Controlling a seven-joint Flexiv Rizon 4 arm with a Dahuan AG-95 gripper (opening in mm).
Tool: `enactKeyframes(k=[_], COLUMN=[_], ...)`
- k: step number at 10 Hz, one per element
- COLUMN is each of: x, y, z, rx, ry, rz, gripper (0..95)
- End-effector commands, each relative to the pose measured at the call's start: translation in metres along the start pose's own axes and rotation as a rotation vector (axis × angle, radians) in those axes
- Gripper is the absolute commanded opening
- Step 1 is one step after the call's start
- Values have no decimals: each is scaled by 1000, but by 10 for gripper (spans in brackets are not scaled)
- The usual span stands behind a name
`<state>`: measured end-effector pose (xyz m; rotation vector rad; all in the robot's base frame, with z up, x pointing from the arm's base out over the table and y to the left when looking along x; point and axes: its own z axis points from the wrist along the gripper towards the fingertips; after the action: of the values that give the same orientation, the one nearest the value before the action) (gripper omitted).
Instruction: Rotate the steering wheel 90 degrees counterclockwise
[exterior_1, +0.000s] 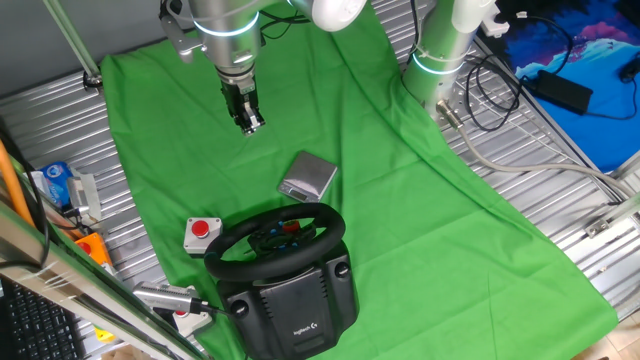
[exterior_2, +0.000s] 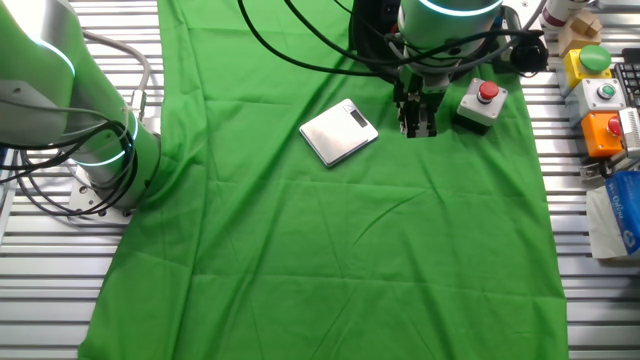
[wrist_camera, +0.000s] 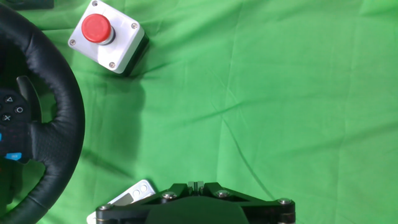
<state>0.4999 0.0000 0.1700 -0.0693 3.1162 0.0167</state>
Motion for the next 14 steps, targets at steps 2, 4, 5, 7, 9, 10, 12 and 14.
enactKeyframes(k=[2,4,5,7,9,10,12,14], x=[0,0,0,0,0,0,0,0], y=[0,0,0,0,0,0,0,0], z=[0,0,0,0,0,0,0,0], rx=[1,1,1,1,1,1,1,2], ry=[0,0,0,0,0,0,1,1], rz=[0,0,0,0,0,-22,-50,-85], gripper=[0,0,0,0,0,0,0,0])
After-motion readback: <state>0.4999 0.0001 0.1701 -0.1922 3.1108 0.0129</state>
